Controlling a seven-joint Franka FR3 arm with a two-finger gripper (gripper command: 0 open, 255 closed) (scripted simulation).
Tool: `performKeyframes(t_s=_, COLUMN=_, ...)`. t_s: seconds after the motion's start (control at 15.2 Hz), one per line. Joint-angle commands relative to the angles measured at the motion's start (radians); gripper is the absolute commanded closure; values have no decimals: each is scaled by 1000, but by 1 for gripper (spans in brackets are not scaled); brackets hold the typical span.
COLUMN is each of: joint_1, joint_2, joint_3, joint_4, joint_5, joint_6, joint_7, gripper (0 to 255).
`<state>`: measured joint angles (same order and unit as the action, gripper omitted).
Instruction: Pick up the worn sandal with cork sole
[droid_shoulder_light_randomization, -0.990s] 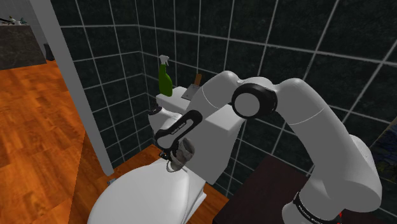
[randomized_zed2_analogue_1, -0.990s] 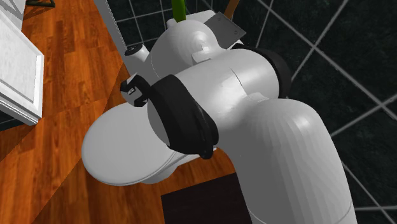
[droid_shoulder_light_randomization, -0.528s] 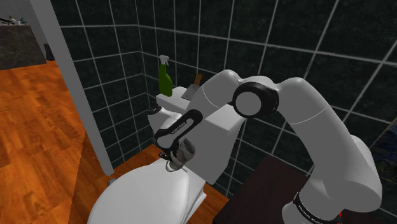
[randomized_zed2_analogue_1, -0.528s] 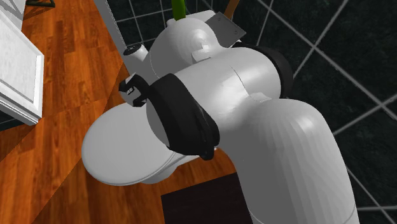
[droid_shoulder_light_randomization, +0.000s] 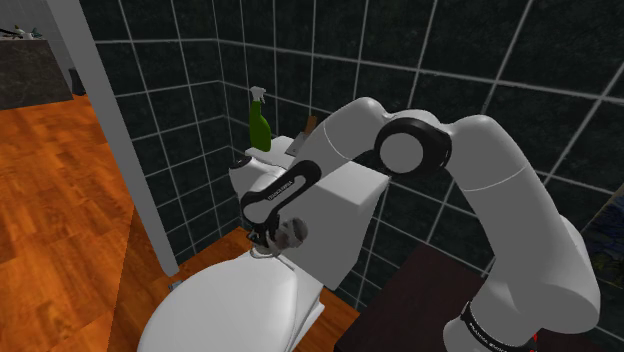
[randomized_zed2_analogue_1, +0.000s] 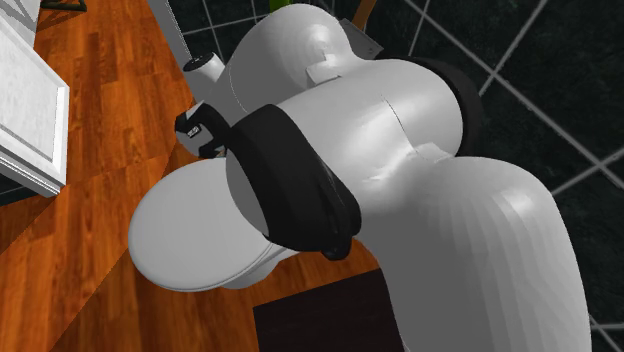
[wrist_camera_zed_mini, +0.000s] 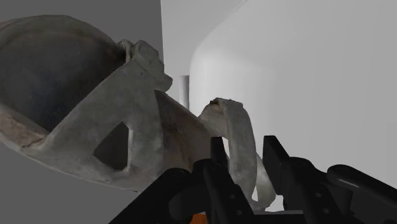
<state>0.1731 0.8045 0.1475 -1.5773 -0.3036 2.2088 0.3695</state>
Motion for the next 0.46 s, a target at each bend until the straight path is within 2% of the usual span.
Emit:
performKeyframes(t_s=0.0, joint_1=-8, joint_2=-22, joint_3=-4, joint_4=-6, joint_5=2, joint_6=-26, joint_7=-5, gripper=255)
performKeyframes(t_s=0.4, joint_1=-11, joint_2=-61, joint_3=2, joint_4=-13, joint_5=10, joint_6=-57, joint_7=-13, gripper=255)
